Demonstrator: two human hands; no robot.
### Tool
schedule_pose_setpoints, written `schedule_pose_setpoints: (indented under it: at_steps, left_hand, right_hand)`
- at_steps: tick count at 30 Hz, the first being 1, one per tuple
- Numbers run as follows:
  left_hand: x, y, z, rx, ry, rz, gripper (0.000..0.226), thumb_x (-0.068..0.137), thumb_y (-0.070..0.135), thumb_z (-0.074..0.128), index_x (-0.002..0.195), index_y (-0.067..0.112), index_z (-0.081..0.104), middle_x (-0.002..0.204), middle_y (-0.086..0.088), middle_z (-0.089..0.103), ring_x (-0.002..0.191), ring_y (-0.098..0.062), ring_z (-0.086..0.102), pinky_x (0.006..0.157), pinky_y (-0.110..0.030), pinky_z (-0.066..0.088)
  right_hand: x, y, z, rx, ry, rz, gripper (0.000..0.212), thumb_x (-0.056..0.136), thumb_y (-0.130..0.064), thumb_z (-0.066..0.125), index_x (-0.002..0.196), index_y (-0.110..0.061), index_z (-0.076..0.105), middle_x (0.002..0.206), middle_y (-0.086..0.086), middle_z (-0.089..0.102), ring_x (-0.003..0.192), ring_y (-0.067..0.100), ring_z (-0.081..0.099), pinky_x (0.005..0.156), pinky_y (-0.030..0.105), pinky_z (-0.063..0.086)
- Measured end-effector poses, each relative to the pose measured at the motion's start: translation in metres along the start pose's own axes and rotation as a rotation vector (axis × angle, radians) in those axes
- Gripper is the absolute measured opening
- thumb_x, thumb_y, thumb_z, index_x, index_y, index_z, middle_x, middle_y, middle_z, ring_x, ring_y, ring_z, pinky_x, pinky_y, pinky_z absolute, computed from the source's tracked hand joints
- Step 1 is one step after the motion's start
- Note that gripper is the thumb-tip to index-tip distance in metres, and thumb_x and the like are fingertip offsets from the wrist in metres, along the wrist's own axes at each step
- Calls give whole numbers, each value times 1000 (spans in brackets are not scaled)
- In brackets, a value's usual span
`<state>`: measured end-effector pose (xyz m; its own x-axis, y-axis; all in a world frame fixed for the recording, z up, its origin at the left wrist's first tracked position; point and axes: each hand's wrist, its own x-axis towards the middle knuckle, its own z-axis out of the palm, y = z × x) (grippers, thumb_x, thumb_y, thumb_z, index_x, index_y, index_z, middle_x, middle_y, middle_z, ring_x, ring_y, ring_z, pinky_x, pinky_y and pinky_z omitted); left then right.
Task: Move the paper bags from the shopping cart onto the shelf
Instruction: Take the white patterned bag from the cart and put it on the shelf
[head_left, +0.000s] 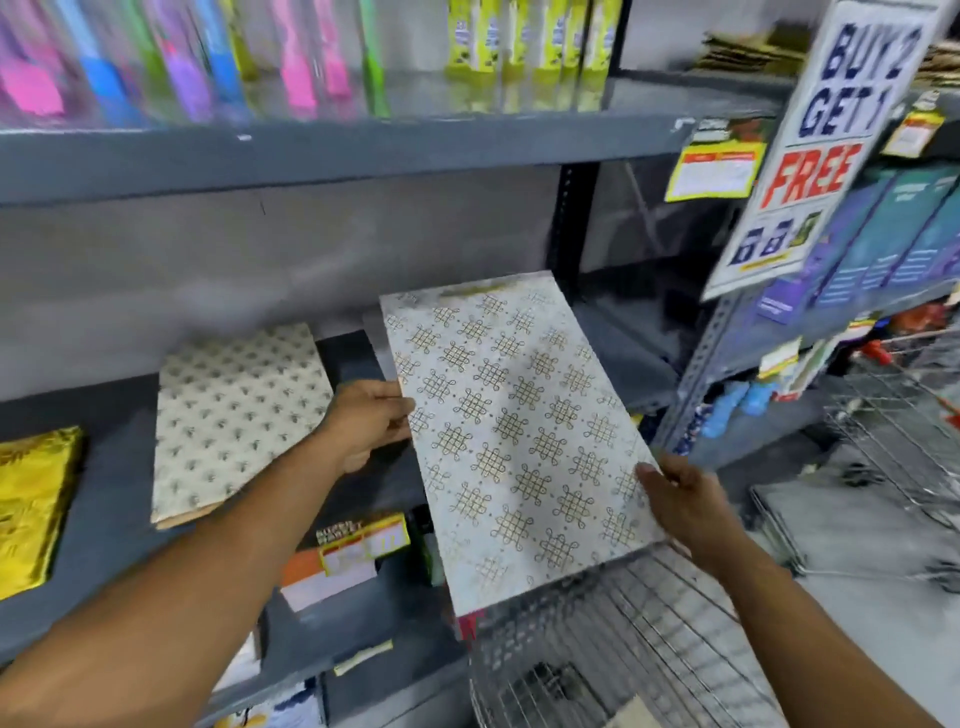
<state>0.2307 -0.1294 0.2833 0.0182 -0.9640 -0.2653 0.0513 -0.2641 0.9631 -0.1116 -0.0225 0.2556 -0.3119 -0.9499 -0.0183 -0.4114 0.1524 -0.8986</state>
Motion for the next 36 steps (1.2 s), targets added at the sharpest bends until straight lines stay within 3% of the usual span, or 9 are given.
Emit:
schedule_pose_setpoints:
  at_steps: [3,9,13,15,20,26,30,32,36]
  left_hand:
    - [46,8,-14,-18,193,11,10,83,2,67,93,5,66,82,-7,71,72,-18,67,53,-21,58]
    - [137,8,-27,74,379,-26,6,86,4,60,86,7,66,97,-17,69,85,-28,67,68,-36,59]
    - [170,-3,-30,275,347,-31,14,86,2,54,90,0,68,106,-16,72,85,-26,67,52,-18,40]
    - [177,-11,-30,290,323,-30,20,86,0,49,84,4,68,105,-13,73,74,-16,65,49,-15,44]
    - [184,-21,-26,305,323,-9,32,84,-2,52,65,22,60,93,-12,72,92,-27,69,86,-41,58]
    - [186,-20,-22,353,313,-24,20,85,1,51,84,14,67,104,-15,72,93,-25,67,87,-36,55]
    - [183,-15,-22,321,295,-44,16,87,2,52,82,12,64,110,-19,70,95,-27,66,91,-39,55]
    - [176,-11,-20,438,315,-38,15,88,10,51,95,7,64,113,-19,68,94,-28,62,83,-36,51]
    - [143,2,-10,1055,460,164,39,91,30,45,118,3,54,121,-27,57,114,-42,50,87,-43,45]
  right_hand:
    - [65,-25,28,-221,14,-109,13,91,-24,60,89,-23,73,65,-4,65,66,14,58,64,28,46]
    - [157,-40,90,-357,42,-79,21,90,-36,59,99,-22,73,72,3,66,87,30,67,72,28,41]
    - [177,-33,118,-425,136,-76,26,90,-40,58,98,-20,73,89,15,75,92,40,65,70,29,37]
    - [178,-30,125,-443,190,-99,29,90,-42,58,101,-21,73,94,16,75,94,42,65,72,31,41]
    - [180,-23,122,-463,190,-80,30,90,-45,56,104,-24,71,99,11,75,97,39,65,80,31,46]
    - [182,-20,121,-458,182,-125,24,90,-42,57,101,-27,73,93,6,77,94,34,67,74,24,40]
    - [182,-19,121,-442,167,-137,24,90,-42,56,98,-27,73,81,5,76,85,32,68,69,21,39]
    - [179,-19,118,-427,199,-154,27,90,-45,54,97,-24,70,75,5,73,82,33,68,66,23,40]
    - [162,-17,98,-343,252,-221,37,91,-39,53,120,-17,60,113,9,71,103,30,66,85,31,50]
